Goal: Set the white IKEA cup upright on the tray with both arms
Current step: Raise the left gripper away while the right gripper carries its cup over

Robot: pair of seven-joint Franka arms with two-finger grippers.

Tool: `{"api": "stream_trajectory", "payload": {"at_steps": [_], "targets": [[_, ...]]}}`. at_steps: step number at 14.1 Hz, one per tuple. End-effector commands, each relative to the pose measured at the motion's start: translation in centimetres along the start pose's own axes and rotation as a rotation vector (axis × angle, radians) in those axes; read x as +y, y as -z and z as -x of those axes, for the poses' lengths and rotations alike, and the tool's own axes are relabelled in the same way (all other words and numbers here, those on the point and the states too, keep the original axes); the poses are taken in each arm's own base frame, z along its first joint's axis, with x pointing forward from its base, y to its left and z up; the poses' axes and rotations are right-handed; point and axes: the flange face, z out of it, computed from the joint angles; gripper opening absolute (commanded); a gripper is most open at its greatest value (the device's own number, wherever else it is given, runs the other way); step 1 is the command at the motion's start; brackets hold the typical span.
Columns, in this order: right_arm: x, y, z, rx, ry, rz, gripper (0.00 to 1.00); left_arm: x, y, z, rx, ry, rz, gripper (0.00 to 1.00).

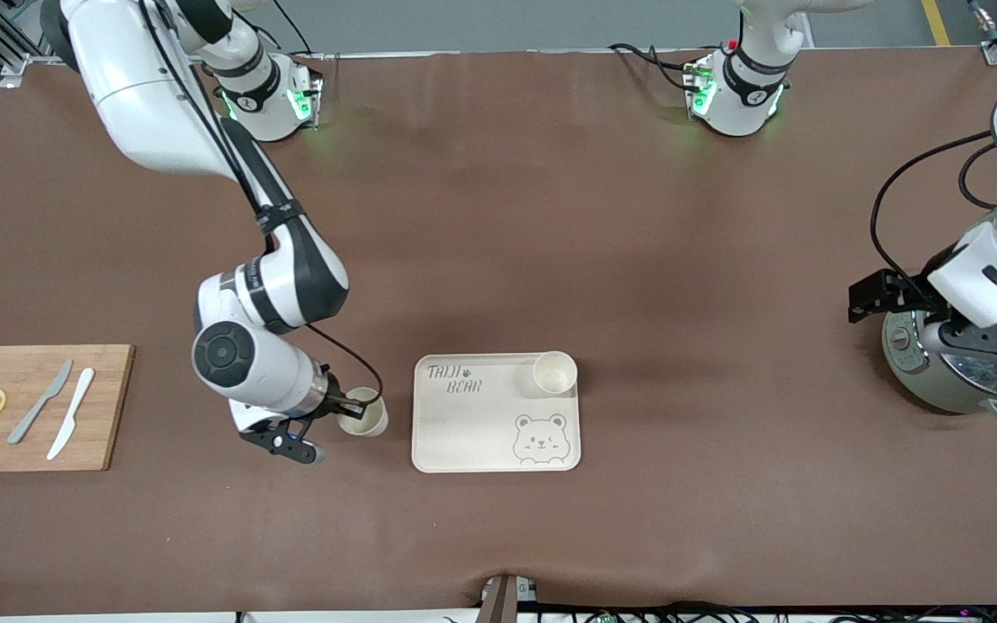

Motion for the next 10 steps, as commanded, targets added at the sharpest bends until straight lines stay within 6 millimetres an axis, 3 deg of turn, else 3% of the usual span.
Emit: {"api": "stream_trajectory", "payload": {"at_steps": [1, 4, 6, 10], "targets": [[-3.0, -2.7, 2.1, 0.017, -0.043, -0.029, 0.0, 0.3, 2.3, 2.2, 0.014, 0.005, 0.012, 1.0], [-4.4, -4.2, 3.4, 0.019, -0.064, -0.044, 0.0, 0.7, 6.0, 3.5, 0.071, 0.012, 0.003, 1.0], [-5.4, -4.9, 4.7, -0.001, -0.06, -0.053, 0.0, 0.6, 7.1, 4.5, 0.066, -0.007, 0.0, 1.0], [-6.3, -5.9, 6.0, -0.017, -0.052, -0.056, 0.0, 0.5, 7.1, 4.7, 0.054, 0.005, 0.001, 1.0]]}}
